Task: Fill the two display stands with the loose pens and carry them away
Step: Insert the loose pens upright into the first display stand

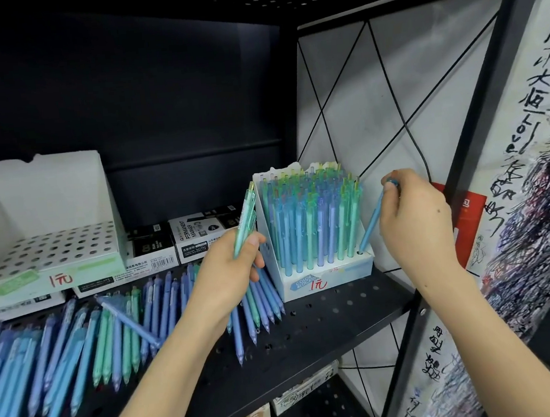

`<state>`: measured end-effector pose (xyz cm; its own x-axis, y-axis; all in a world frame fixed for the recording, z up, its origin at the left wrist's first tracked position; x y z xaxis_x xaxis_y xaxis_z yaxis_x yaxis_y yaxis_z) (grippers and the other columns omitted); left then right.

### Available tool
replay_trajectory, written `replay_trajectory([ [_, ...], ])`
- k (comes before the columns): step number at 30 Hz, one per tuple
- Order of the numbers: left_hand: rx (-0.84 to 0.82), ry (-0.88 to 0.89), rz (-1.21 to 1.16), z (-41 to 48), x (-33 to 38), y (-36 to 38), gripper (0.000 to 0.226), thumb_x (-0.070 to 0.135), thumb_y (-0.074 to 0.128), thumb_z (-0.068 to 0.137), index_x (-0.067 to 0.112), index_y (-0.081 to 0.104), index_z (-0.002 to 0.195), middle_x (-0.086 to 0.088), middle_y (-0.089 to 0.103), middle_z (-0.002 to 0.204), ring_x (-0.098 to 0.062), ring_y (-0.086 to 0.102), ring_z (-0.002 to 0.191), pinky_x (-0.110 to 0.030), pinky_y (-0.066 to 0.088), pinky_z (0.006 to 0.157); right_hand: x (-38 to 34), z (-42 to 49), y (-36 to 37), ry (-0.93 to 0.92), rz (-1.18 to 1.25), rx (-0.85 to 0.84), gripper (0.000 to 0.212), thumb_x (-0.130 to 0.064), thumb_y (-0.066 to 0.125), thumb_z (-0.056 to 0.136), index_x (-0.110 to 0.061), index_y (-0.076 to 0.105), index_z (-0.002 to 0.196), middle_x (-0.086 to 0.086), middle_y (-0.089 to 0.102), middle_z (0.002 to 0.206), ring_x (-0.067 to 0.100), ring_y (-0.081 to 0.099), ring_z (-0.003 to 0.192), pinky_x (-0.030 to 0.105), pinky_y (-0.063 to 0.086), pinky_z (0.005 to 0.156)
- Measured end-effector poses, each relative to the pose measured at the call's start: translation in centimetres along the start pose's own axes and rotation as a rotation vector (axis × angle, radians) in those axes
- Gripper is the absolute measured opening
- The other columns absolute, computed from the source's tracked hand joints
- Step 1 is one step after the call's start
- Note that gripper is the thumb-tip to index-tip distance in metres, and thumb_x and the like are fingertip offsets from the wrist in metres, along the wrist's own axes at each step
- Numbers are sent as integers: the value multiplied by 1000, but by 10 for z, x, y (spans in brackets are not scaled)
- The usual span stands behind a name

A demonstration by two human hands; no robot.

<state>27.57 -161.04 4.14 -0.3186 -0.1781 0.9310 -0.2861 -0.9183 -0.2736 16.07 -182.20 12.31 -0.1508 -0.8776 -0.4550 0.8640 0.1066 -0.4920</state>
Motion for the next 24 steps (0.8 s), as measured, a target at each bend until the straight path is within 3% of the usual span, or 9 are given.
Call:
replay_trajectory([
  [3, -4, -1, -11, 0, -1, 1, 19, 25, 41, 98, 22, 59, 93, 4, 55, 69, -10, 48, 58, -23, 36, 55, 0, 0, 4, -14, -42, -13, 25, -11, 39, 97, 0, 57, 110, 16, 63, 96, 23, 51, 74, 25, 27, 63],
  [9, -9, 7, 3, 1, 0, 2, 19, 25, 41, 98, 23, 59, 93, 5, 55, 67, -8, 49, 56, -21, 36, 53, 0, 3, 22, -11, -74, -105, 28, -13, 40, 97, -1, 59, 115, 17, 66, 94, 30, 58, 79, 28, 36, 65],
  [18, 14, -43, -58, 4, -8, -5, 21, 24, 40, 99, 17, 60, 99, 4, 53, 66, -9, 47, 54, -18, 35, 51, 8, 11, 34, 51, -66, -212, 29, -14, 43, 95, -3, 61, 114, 18, 66, 86, 29, 55, 67, 29, 41, 61],
  [21, 32, -67, -113, 4, -8, -11, 20, 23, 41, 99, 19, 60, 97, 4, 52, 66, -7, 46, 52, -17, 35, 48, 10, 11, 34, 78, -61, -222, 27, -14, 44, 95, -3, 63, 111, 15, 64, 80, 28, 55, 64, 28, 41, 59],
  [24, 55, -75, -154, 3, -8, -19, 20, 22, 40, 99, 19, 60, 95, 4, 50, 66, -6, 45, 51, -16, 34, 45, 16, 12, 41, 123, -74, -270, 24, -13, 44, 94, 0, 64, 97, 5, 54, 63, 20, 48, 52, 25, 33, 48],
])
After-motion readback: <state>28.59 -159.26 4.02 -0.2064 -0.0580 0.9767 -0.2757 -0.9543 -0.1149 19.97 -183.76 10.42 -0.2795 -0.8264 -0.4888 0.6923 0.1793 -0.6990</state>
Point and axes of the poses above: each hand's wrist, its own z-axis towards the middle knuckle, its own y-axis out of the palm, x = y × z, the point moved 10 cm from there along z, towards the middle knuckle
